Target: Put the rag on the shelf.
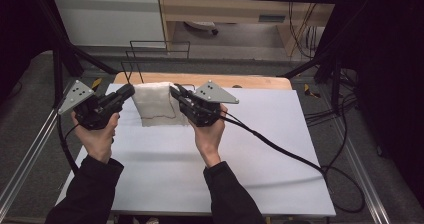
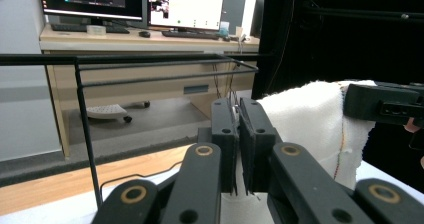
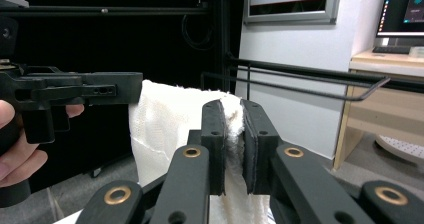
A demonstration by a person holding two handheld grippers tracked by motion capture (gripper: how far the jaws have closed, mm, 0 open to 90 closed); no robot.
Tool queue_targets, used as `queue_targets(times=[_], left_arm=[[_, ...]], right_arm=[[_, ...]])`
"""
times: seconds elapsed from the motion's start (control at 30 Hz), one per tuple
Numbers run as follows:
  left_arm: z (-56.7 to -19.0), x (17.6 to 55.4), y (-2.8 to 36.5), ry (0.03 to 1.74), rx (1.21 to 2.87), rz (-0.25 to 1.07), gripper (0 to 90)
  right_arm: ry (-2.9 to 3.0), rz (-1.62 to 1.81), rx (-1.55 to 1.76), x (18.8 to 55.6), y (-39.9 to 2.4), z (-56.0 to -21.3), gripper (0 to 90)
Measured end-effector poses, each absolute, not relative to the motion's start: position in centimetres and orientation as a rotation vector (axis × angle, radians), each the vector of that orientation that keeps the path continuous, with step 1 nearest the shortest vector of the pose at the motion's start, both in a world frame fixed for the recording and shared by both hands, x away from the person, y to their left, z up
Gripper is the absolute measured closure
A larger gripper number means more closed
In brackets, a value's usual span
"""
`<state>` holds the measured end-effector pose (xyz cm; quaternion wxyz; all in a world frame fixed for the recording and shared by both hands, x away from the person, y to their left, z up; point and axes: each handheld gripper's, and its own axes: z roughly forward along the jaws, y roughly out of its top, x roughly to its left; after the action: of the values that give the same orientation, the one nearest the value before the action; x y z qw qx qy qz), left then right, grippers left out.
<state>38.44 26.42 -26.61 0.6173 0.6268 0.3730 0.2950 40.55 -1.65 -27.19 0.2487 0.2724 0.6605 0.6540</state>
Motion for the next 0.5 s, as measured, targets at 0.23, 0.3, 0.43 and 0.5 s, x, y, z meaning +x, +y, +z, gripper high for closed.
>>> queue_targets(times=[0.23,0.3,0.43,0.5], left_arm=[[-25.4,38.9,26.4,0.853,1.430,0.697,85.8],[-25.1,39.0,26.5,0.849,1.425,0.701,85.7],[-24.4,39.1,26.4,0.839,1.417,0.711,85.7],[-24.1,39.2,26.4,0.836,1.416,0.719,85.7]], right_arm=[[1.772,1.779,0.736,41.0,-1.3,-26.2,82.1],[1.766,1.777,0.730,41.1,-1.3,-25.9,82.1],[1.753,1.786,0.731,41.5,-1.3,-25.3,82.1],[1.747,1.787,0.736,41.6,-1.3,-25.1,82.1]])
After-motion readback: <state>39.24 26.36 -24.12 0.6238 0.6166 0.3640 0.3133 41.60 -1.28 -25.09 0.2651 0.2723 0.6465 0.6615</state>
